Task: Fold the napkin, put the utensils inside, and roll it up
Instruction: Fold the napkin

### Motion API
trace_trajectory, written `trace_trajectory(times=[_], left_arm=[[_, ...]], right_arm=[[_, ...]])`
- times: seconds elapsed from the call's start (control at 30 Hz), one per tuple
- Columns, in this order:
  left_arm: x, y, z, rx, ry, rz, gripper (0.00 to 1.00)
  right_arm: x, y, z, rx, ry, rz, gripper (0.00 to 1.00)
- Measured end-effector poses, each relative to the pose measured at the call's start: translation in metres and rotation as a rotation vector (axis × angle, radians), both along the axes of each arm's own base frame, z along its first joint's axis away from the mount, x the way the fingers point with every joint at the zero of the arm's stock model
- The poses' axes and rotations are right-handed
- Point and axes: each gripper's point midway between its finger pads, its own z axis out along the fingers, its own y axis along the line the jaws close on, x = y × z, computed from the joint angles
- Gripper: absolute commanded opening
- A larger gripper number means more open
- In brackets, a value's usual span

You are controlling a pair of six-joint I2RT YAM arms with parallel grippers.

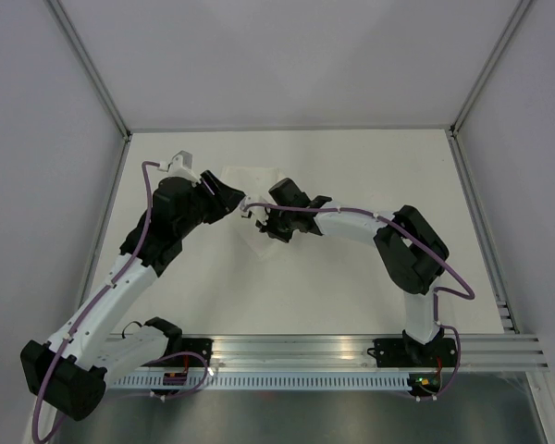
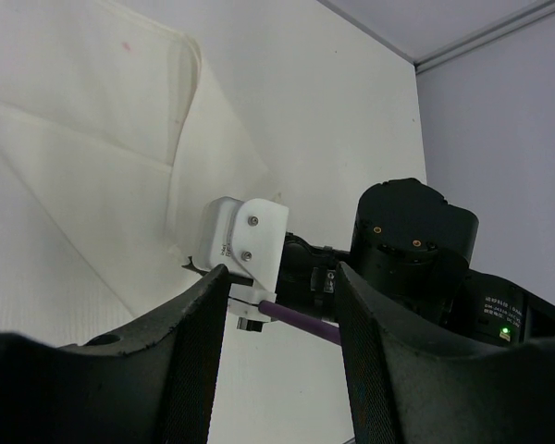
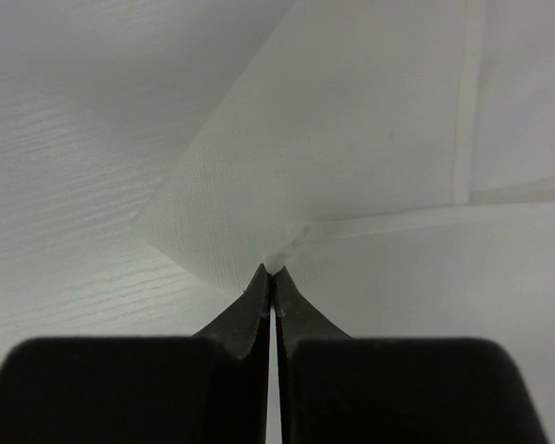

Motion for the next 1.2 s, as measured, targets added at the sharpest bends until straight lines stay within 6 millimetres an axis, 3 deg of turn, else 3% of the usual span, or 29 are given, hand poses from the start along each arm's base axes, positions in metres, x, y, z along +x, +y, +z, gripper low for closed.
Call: trace_trajectory(times=[0.37, 0.77, 1.2], left_arm=[[-0.002, 0.008, 0.011, -0.003, -0.036, 0.036, 0.55], [-0.003, 0.012, 0.019, -0.003, -0.047, 0.051, 0.55], [-0.002, 0.012, 0.023, -0.007, -0.054, 0.051, 0.57]], right_arm=[[-0.007, -0.001, -0.015, 0.02, 0.019, -0.005, 0.02], [-0.009, 0.004, -0.014, 0.046, 0.031, 0.0, 0.03], [-0.029, 0.017, -0.011, 0.088, 0.093, 0.055, 0.27]])
